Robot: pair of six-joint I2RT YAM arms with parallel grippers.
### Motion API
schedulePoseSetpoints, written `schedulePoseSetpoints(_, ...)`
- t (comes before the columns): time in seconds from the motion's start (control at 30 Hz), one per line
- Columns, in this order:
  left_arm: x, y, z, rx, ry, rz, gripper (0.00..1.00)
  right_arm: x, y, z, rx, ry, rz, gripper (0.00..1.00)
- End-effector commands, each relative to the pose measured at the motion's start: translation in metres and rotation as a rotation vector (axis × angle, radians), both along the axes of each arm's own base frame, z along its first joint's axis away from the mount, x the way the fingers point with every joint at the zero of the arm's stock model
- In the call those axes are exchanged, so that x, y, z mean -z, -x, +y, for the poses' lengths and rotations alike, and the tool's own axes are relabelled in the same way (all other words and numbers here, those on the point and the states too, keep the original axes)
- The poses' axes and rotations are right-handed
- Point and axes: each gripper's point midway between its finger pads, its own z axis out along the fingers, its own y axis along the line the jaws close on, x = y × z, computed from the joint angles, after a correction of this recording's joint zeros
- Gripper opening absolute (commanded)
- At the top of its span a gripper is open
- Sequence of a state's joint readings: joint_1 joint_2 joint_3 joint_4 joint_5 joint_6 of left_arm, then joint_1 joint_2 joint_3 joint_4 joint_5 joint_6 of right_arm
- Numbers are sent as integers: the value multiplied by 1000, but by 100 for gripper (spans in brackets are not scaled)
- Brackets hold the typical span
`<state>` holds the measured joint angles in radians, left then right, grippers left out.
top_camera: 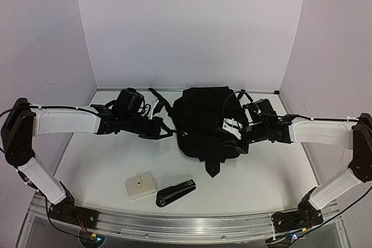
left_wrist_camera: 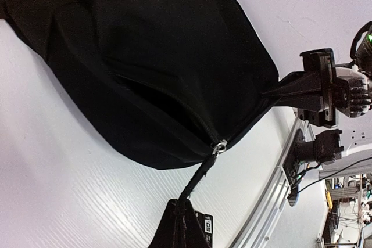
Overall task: Pack the student bag
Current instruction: Zip the student bag at the center of the board.
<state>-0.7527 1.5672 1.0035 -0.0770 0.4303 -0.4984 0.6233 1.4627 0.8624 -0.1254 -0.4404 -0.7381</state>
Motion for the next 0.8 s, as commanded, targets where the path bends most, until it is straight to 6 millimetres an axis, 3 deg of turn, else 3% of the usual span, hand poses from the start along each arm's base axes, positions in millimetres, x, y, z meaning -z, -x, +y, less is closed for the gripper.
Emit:
schedulePoseSetpoints(0.0, -8, -46, 38, -194, -55, -57, 0, 22, -14, -72, 178, 156, 15, 0)
schedulePoseSetpoints(0.13, -2, -53, 35, -205, -66, -51, 0, 27, -15, -87, 192, 187, 4, 0)
schedulePoseSetpoints(0.33, 9, -73, 57, -309, -94, -14, 0, 39, -26, -121, 228, 265, -22, 0)
schedulePoseSetpoints(0.43, 0, -66, 36, -195, -18, -10, 0, 35, -31, -128, 241, 262, -19, 1)
schedulePoseSetpoints(0.47, -5, -62, 24, -138, 22, -12, 0, 30, -30, -125, 234, 247, -6, 4)
schedulePoseSetpoints(0.57, -19, -38, -19, 31, 85, -30, 0, -3, -25, -96, 211, 109, 60, 46)
schedulePoseSetpoints(0.6, -22, -30, -33, 78, 94, -33, 0, -14, -22, -85, 196, 71, 71, 55)
schedulePoseSetpoints(0.67, -26, -20, -53, 136, 112, -31, 0, -29, -16, -64, 168, 29, 82, 59)
schedulePoseSetpoints(0.77, -33, -20, -63, 156, 158, -28, 0, -39, -7, -31, 116, 1, 93, 59)
